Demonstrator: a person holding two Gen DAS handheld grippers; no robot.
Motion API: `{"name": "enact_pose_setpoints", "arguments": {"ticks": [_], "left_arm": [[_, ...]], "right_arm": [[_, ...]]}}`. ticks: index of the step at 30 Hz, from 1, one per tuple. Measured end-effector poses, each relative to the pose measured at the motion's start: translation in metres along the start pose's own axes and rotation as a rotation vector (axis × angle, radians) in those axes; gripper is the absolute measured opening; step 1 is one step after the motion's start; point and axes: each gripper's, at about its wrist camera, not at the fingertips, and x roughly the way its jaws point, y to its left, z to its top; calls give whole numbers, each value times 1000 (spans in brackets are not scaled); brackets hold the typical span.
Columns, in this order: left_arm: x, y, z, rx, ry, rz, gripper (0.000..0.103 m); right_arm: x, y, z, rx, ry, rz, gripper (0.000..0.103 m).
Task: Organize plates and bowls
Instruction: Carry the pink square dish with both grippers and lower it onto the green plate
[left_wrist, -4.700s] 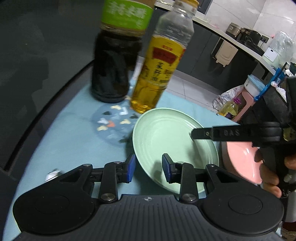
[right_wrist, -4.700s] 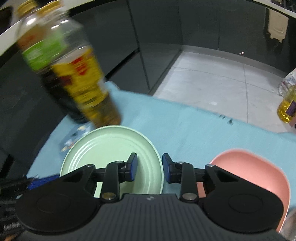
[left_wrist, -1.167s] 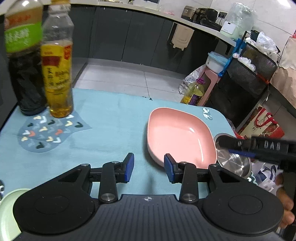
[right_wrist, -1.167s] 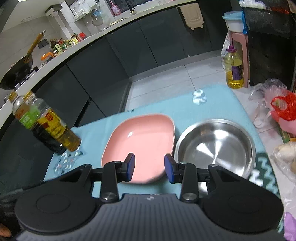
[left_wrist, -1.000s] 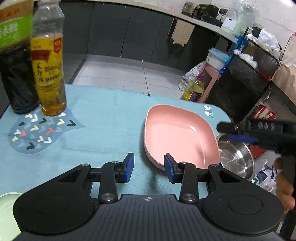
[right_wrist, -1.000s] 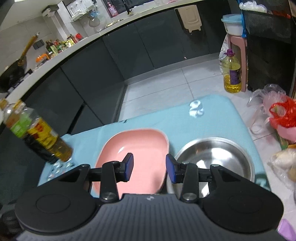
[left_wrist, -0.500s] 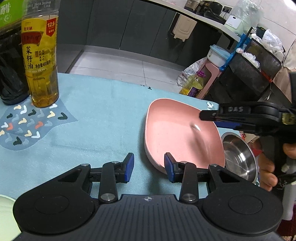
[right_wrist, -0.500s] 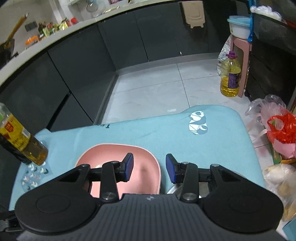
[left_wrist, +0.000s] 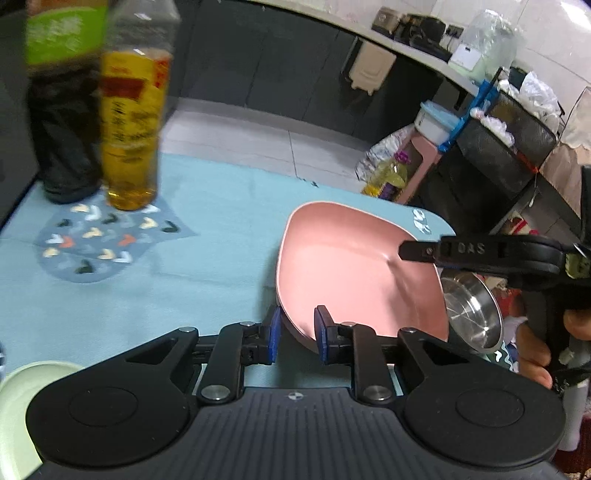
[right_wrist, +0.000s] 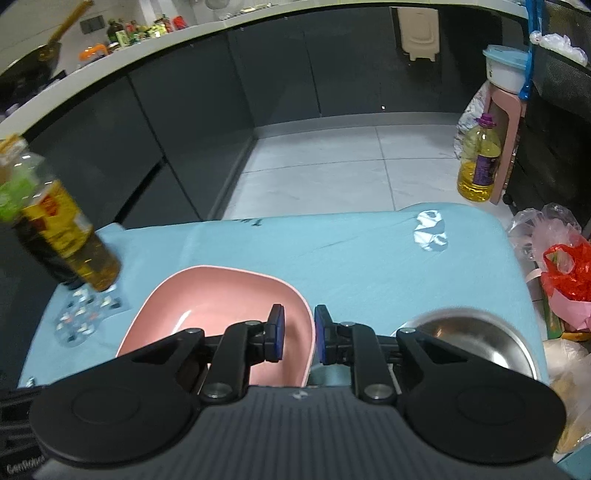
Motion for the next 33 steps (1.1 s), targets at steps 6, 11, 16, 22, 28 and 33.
{"name": "enact_pose_setpoints", "arguments": {"ticks": [6, 11, 16, 22, 28, 33], "left_arm": [[-44, 20, -11, -5, -79, 21, 18], [-79, 39, -19, -32, -127, 34, 18], [-107, 58, -31, -69, -155, 61, 18], [-130, 81, -48, -118, -158, 86, 19], [-143, 101, -63, -157, -149, 109, 19], [-151, 113, -73, -180, -147, 119, 20]], "right_arm": [[-21, 32, -9, -32, -10, 56, 14], [-29, 56, -13, -48, 1, 106, 14], [-32, 84, -22, -78, 24, 147, 15], [-32, 116, -35, -120, 50, 183, 16], [-36, 142, -45, -168, 69, 211, 16], [-35, 160, -52, -195, 82, 221, 17]]}}
